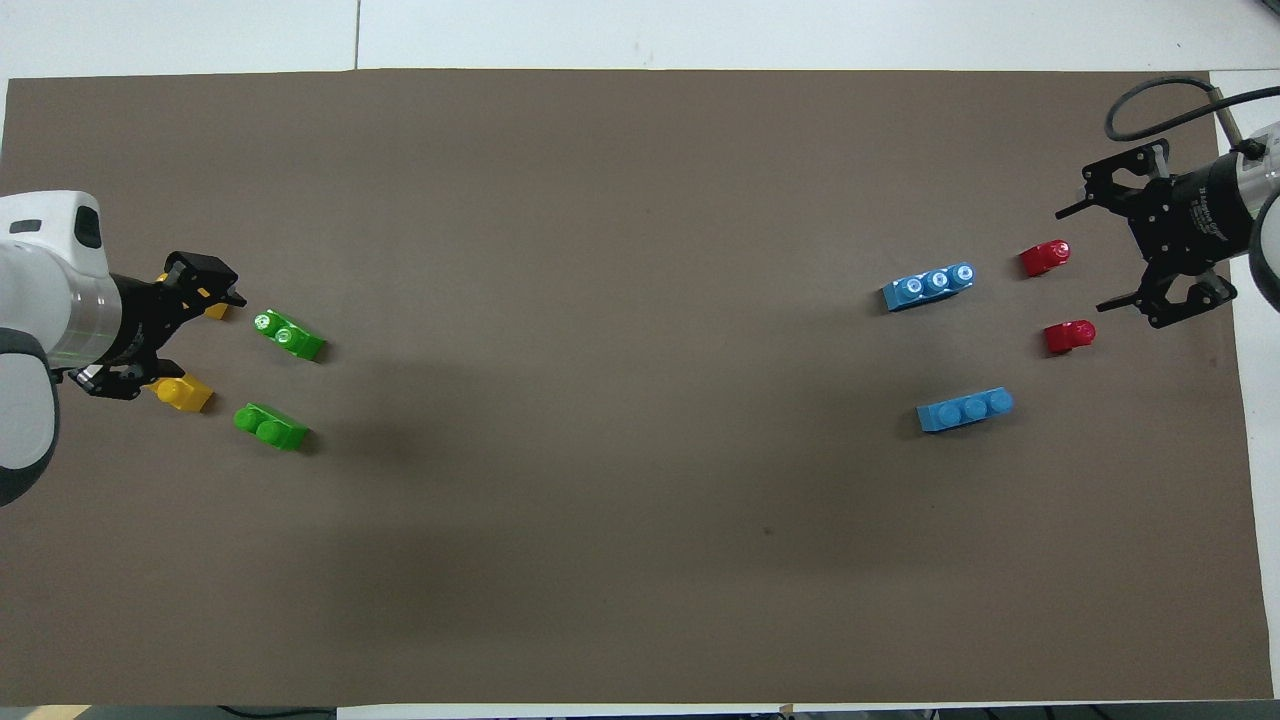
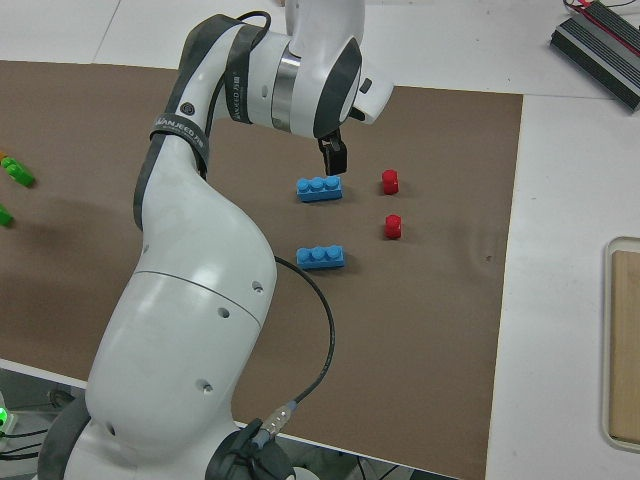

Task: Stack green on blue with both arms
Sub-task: 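Reach the left gripper to the green brick while the right gripper reaches the blue brick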

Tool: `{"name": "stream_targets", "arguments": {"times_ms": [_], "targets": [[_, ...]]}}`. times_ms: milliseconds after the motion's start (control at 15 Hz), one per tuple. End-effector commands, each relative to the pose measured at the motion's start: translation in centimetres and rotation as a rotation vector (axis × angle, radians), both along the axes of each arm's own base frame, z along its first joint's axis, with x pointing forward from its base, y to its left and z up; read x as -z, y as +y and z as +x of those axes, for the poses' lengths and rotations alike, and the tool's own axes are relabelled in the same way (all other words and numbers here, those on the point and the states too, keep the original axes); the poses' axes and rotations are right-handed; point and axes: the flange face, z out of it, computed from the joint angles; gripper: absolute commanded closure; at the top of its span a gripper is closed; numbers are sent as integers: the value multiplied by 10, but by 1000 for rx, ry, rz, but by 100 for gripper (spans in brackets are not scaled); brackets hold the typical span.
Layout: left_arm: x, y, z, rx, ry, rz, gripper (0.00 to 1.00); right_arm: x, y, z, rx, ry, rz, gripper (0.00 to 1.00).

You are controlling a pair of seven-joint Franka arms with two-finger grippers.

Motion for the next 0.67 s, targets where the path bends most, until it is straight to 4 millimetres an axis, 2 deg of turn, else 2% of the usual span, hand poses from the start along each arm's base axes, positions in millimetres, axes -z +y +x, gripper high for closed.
{"name": "stream_targets", "arguments": {"times_ms": [0,133,200,333,467,600], "targets": [[32,2,13,-99,1,-22,0,28,-15,17,105,35,95,0],[45,4,17,-127,-18,-26,0,60,-13,20,124,84,119,0],[61,4,21,-129,1,-27,0,72,-13,21,141,102,129,0],[78,5,26,-136,11,-29,0,98,-10,25,163,142,164,0],[83,10,26,-150,20,-29,0,116,-10,27,169,158,165,0],[97,9,28,-175,36,-31,0,135,-18,30,179,158,164,0]]}}
